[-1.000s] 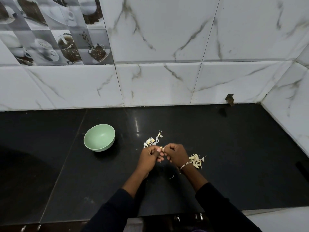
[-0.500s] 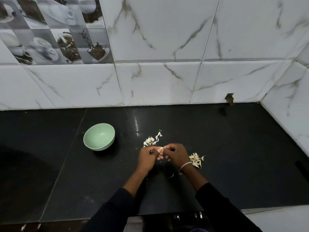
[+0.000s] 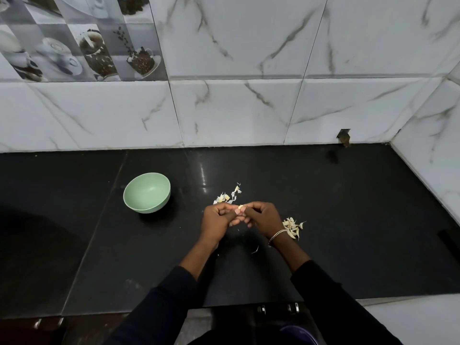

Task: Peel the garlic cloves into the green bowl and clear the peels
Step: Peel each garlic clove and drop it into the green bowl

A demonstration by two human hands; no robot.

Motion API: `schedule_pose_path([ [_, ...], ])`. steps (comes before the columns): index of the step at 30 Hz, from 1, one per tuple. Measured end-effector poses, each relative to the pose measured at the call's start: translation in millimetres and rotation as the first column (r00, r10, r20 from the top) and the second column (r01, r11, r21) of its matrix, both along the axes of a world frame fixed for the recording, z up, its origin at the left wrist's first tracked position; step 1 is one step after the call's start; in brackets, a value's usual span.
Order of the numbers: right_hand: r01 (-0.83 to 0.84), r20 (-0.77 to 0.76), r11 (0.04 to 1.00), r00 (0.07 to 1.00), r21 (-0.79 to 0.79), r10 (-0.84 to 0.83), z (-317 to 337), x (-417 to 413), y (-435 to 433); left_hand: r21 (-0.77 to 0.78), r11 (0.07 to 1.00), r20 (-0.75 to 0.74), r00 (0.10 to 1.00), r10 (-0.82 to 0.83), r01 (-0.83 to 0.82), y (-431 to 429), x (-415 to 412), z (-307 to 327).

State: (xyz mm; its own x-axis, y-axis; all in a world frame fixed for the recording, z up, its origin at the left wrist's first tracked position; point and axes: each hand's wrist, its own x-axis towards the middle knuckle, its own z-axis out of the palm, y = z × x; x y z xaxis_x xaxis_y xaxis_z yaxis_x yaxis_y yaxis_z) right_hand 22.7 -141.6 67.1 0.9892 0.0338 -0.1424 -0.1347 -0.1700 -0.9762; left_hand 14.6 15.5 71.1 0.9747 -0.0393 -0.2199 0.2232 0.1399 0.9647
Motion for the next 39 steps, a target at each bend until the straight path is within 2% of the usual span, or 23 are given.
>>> schedule_pose_path([
  [2, -0.002, 0.003, 1.0, 1.0, 0.008, 0.002, 0.0, 0.2, -0.4, 0.057, 0.998, 0.026, 1.0, 0.004, -0.005, -1.7, -1.8, 5.3],
  [4, -0.002, 0.002, 1.0, 1.0, 0.023, 0.002, 0.6, 0.5, 0.6, 0.183, 0.983, 0.085, 0.996, 0.017, -0.032, -2.8, -3.6, 9.1],
  [7, -0.019, 0.002, 0.998, 1.0, 0.054, 0.019, 2.9, -0.3, 2.7, 0.401, 0.911, 0.206, 0.978, 0.011, -0.095, -3.3, -4.2, 7.5],
  [11, -0.035, -0.003, 0.998, 0.999, 0.047, 0.035, 5.3, -0.3, 3.1, 0.533, 0.837, 0.273, 0.961, -0.038, -0.118, -3.9, -4.1, 3.2],
  [24, 0.057, 0.024, 0.998, 0.998, 0.011, -0.057, 6.6, -3.1, 5.5, 0.549, 0.825, 0.304, 0.951, -0.05, -0.132, -9.7, -5.9, 8.3],
  [31, 0.001, -0.017, 0.994, 1.0, 0.108, 0.001, 8.3, -3.6, 2.2, 0.572, 0.809, 0.307, 0.95, -0.056, -0.137, -6.3, -5.7, 7.8],
  [39, 0.045, -0.003, 0.998, 0.999, 0.036, -0.045, 6.8, -3.4, 4.3, 0.611, 0.778, 0.329, 0.941, -0.082, -0.146, -8.8, -10.6, 9.3],
])
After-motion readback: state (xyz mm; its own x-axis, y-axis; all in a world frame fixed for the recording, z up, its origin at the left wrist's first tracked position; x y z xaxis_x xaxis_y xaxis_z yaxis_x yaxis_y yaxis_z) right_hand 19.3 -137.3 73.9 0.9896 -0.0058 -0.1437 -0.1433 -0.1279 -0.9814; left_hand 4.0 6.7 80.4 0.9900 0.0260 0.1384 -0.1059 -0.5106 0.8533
